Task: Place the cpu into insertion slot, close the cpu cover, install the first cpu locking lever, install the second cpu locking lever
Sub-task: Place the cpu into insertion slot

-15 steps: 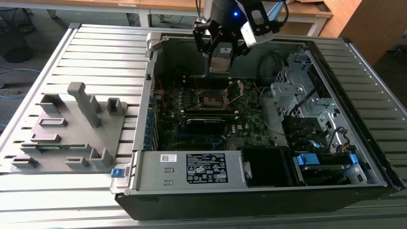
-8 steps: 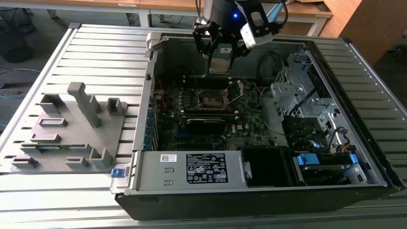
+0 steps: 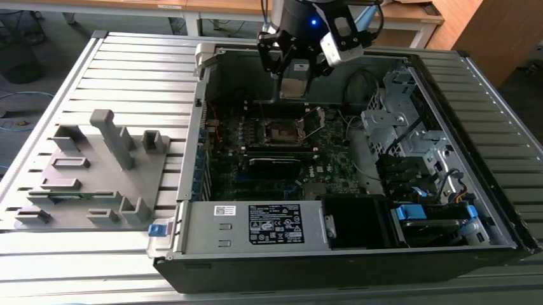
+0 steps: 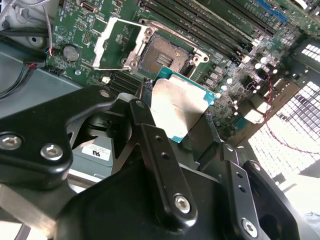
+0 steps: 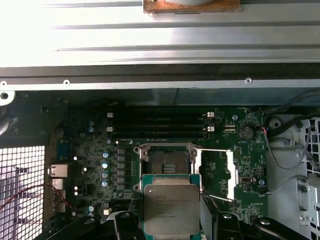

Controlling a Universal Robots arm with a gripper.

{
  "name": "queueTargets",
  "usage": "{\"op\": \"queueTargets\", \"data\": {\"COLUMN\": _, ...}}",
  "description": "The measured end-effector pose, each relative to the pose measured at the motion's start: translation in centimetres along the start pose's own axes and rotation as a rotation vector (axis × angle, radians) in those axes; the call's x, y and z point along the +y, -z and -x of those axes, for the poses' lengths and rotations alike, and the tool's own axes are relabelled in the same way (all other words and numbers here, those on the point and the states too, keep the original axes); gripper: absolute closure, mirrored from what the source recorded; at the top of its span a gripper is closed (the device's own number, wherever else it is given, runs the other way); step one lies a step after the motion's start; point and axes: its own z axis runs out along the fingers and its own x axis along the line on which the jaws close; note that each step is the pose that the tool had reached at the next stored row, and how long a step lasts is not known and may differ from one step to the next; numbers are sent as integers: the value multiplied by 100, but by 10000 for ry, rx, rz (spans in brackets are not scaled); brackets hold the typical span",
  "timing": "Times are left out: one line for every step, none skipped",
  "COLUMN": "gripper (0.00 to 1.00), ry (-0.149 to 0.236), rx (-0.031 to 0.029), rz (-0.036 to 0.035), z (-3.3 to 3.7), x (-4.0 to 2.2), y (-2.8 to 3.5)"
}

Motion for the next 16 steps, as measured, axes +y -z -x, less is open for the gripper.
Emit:
{"op": "queueTargets", "data": {"gripper": 46, "ry": 0, "rx": 0, "rz": 0, "z": 0, "x": -1, "y": -10}}
{"op": "queueTargets", "data": {"gripper": 46, "ry": 0, "rx": -1, "rz": -2, "z": -1, "x": -2, "y": -20}}
{"op": "queueTargets", "data": {"gripper": 46, "ry": 0, "rx": -2, "rz": -1, "z": -2, "x": -3, "y": -33}}
{"op": "queueTargets", "data": {"gripper": 46, "ry": 0, "rx": -3, "rz": -2, "z": -3, "x": -4, "y": -45}}
{"op": "queueTargets", "data": {"gripper": 46, "ry": 0, "rx": -4, "rz": -1, "z": -3, "x": -5, "y": -57}}
{"op": "queueTargets", "data": {"gripper": 46, "ry": 1, "rx": -5, "rz": -1, "z": -4, "x": -6, "y": -66}}
{"op": "queueTargets", "data": {"gripper": 46, "ry": 1, "rx": -5, "rz": -1, "z": -4, "x": -7, "y": -72}}
{"op": "queueTargets", "data": {"gripper": 46, "ry": 1, "rx": -5, "rz": -1, "z": -4, "x": -7, "y": -77}}
{"op": "queueTargets", "data": {"gripper": 46, "ry": 0, "rx": -5, "rz": 0, "z": -4, "x": -8, "y": -84}}
{"op": "queueTargets", "data": {"gripper": 46, "ry": 0, "rx": -5, "rz": -1, "z": -4, "x": -9, "y": -92}}
{"op": "queueTargets", "data": {"gripper": 46, "ry": 0, "rx": -6, "rz": -1, "z": -5, "x": -9, "y": -100}}
{"op": "queueTargets", "data": {"gripper": 46, "ry": 0, "rx": -6, "rz": 0, "z": -5, "x": -10, "y": -106}}
{"op": "queueTargets", "data": {"gripper": 46, "ry": 0, "rx": -6, "rz": -1, "z": -6, "x": -10, "y": -111}}
{"op": "queueTargets", "data": {"gripper": 46, "ry": 0, "rx": -6, "rz": -2, "z": -7, "x": -11, "y": -115}}
{"op": "queueTargets", "data": {"gripper": 46, "ry": 0, "rx": -7, "rz": -1, "z": -8, "x": -11, "y": -120}}
{"op": "queueTargets", "data": {"gripper": 46, "ry": 0, "rx": -9, "rz": 0, "z": -10, "x": -12, "y": -126}}
